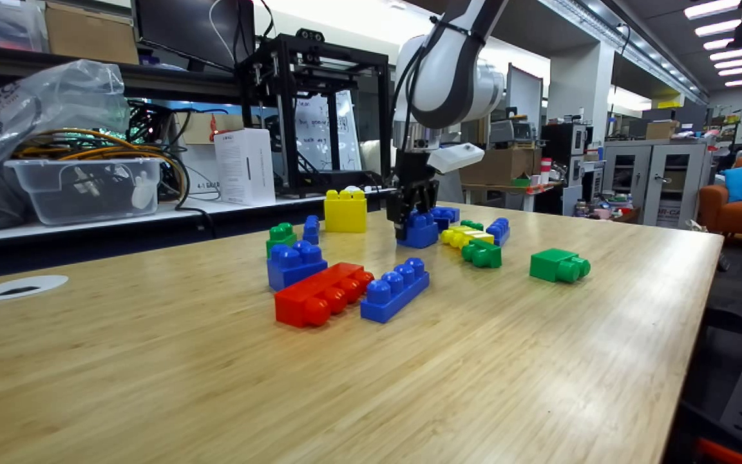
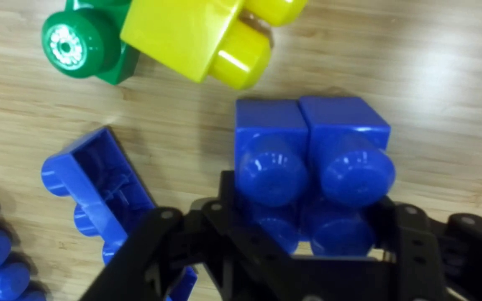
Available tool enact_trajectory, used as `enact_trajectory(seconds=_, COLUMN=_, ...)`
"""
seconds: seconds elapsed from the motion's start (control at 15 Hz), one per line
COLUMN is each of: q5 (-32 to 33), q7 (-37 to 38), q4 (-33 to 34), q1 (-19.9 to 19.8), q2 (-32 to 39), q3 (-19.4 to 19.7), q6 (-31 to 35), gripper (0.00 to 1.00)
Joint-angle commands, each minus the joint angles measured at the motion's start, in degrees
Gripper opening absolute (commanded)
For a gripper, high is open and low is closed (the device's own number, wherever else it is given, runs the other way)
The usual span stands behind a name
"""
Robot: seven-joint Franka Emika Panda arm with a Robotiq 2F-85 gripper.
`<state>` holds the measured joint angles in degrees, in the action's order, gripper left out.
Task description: Move the square blue block to the left and put the green block on the top
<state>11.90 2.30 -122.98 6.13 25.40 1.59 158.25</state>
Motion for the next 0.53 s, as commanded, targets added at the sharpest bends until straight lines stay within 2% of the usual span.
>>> enact_trajectory(seconds=0.0, q5=-0.42, q7=2.65, q4=-1.45, q1=1.56, q2=-2.29, q3=0.45, q6=-3.86, gripper=0.44)
enact_trajectory(seconds=0.47, q5=-2.34, q7=4.85, q4=-3.84, q1=1.73, q2=-4.02, q3=-1.55, q6=-5.86, gripper=0.44)
